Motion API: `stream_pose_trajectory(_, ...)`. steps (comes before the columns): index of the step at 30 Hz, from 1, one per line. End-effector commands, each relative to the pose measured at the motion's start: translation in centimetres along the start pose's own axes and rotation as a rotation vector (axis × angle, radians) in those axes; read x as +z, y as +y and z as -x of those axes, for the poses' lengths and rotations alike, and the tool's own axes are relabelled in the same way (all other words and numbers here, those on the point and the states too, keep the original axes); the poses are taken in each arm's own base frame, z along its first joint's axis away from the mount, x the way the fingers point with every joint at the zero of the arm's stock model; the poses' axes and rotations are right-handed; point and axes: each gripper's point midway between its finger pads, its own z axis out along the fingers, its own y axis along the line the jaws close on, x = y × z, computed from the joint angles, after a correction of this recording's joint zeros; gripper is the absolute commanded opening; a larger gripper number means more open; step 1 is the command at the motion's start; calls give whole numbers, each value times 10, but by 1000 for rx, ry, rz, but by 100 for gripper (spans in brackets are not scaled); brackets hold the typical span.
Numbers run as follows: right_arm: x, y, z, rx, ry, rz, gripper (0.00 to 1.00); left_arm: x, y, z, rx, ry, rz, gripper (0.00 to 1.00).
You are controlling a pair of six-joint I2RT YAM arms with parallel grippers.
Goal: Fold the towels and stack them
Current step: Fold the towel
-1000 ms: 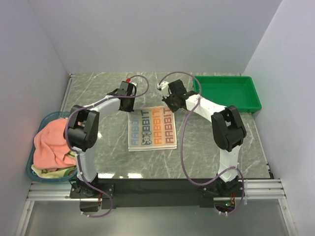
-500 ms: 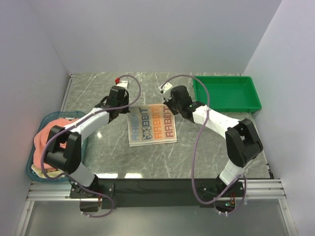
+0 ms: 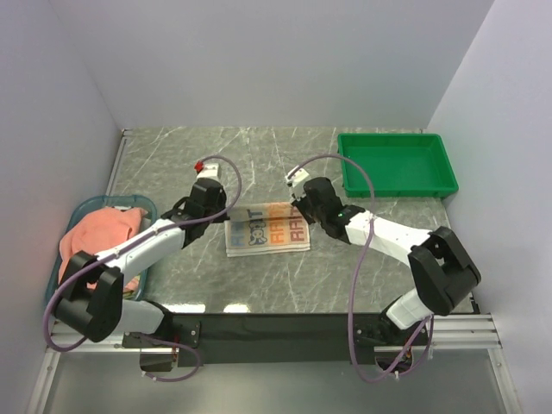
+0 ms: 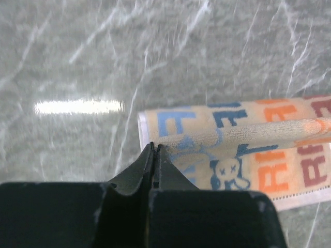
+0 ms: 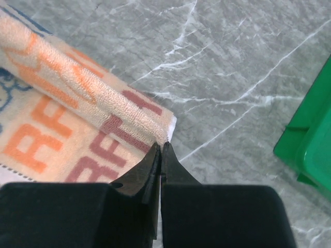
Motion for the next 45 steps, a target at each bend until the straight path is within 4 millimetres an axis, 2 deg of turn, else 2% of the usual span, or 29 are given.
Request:
stream_pose_trajectory(1, -12, -16, -11, 45, 18, -106, 0, -7, 21, -7, -88, -29, 99, 2)
stream_pose_trajectory(2, -13, -12, -15, 53, 21, -98, 0, -8, 24, -20, -93, -1, 105, 2)
stream_pose_trajectory(6, -17, -2, -26, 75, 39, -83, 0, -12, 24, -42, -124, 47, 108, 2)
stream_pose_trajectory(12, -25, 8, -39, 115, 68, -67, 0, -19, 28, -58, -164, 70, 121, 2)
stream_pose_trajectory(20, -23, 21, -65, 139, 181, -32, 2, -14, 21, -81, -186, 143, 88, 8)
stream_pose_trajectory(23, -19, 24, -73, 137, 224, -26, 10, -10, 20, -92, -177, 185, 98, 15)
stream_pose_trajectory(25, -20, 27, -74, 146, 238, -8, 23, -10, 20, -92, -180, 188, 105, 21)
stream_pose_trajectory(26, -22, 29, -72, 150, 234, 4, 27, -12, 20, -93, -181, 195, 109, 28)
stream_pose_trajectory(27, -24, 34, -70, 144, 232, 26, 36, -15, 19, -92, -187, 190, 109, 43)
stream_pose_trajectory(29, -34, 34, -55, 155, 193, 37, 41, -24, 15, -79, -208, 153, 93, 59)
stream_pose_trajectory(30, -40, 35, -53, 155, 194, 51, 43, -30, 16, -79, -222, 154, 100, 70)
stream_pose_trajectory(31, -45, 36, -45, 158, 172, 64, 45, -38, 13, -66, -244, 116, 76, 74)
stream_pose_trajectory(32, -54, 34, -33, 191, 139, 68, 47, -44, 10, -62, -251, 105, 57, 77)
stream_pose_trajectory(35, -72, 32, -9, 228, 71, 92, 47, -63, 3, -44, -300, 54, 10, 78)
stream_pose_trajectory(38, -82, 33, 13, 296, 14, 117, 47, -76, -4, -27, -350, 21, -25, 79)
stream_pose_trajectory(41, -81, 26, 31, 426, -40, 72, 42, -81, -21, -13, -387, 21, -88, 76)
stream_pose_trajectory(44, -75, 23, 34, 571, -52, 21, 41, -75, -39, -14, -394, 65, -119, 75)
stream_pose_trajectory(45, -73, 27, 42, 623, -81, 41, 41, -74, -44, -14, -393, 71, -130, 75)
